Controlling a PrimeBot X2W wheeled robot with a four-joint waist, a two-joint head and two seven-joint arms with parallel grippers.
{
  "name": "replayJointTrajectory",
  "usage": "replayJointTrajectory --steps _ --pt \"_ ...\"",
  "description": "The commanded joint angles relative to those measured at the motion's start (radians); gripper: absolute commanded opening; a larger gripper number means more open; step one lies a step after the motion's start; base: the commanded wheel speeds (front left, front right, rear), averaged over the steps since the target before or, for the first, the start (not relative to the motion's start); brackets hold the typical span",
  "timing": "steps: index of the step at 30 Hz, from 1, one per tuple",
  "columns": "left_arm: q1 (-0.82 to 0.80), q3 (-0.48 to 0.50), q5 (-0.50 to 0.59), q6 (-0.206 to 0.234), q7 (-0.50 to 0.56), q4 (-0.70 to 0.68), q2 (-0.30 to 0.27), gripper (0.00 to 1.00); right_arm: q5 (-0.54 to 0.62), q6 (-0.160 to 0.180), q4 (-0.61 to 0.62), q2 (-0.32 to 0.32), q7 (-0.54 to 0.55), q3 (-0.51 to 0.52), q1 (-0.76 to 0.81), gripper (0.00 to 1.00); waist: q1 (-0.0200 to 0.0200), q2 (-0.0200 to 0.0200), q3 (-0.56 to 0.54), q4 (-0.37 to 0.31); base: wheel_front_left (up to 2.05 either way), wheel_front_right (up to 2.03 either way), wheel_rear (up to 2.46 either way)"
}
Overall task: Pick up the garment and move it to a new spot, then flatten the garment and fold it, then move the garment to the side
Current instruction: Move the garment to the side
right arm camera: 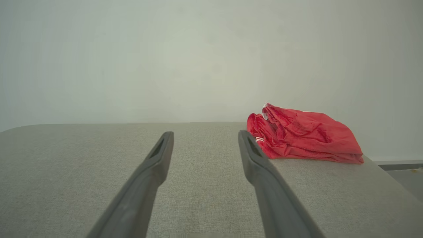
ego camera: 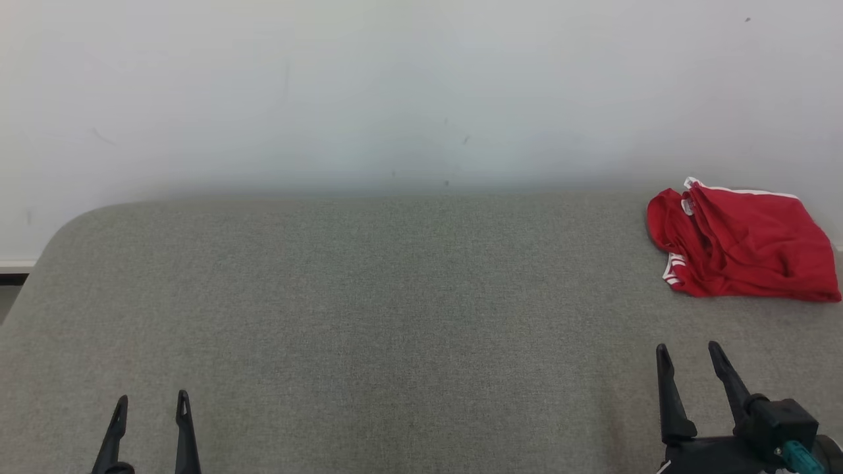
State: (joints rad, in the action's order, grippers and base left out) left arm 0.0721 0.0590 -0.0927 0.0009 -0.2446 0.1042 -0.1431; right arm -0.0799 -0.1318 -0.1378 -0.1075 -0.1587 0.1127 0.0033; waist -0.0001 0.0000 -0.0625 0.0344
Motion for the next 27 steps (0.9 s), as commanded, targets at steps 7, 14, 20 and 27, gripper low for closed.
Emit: replayJointTrajectory --steps 7,14,20,27 --pt "0.014 -0.017 0.001 -0.01 0.026 0.011 -0.018 1.0 0.01 0.003 0.015 0.035 0.005 0.003 0.065 1.0 0.0001 0.0 -0.023 0.003 0.0 0.0 0.0" --pt "0.021 -0.037 -0.001 -0.022 0.062 -0.003 -0.035 1.0 0.012 0.003 0.038 0.048 0.012 -0.009 0.093 1.0 0.0001 0.0 -0.035 -0.001 0.0 0.0 0.0" --pt "0.028 -0.041 -0.007 -0.018 0.08 -0.016 -0.038 1.0 0.01 0.003 0.038 0.052 0.014 -0.006 0.103 1.0 0.0001 0.0 -0.037 -0.005 0.0 0.0 0.0" --pt "0.028 -0.046 -0.022 -0.023 0.078 -0.019 -0.037 1.0 0.018 0.003 0.048 0.054 0.022 -0.009 0.106 1.0 0.0001 0.0 -0.03 -0.004 0.0 0.0 0.0"
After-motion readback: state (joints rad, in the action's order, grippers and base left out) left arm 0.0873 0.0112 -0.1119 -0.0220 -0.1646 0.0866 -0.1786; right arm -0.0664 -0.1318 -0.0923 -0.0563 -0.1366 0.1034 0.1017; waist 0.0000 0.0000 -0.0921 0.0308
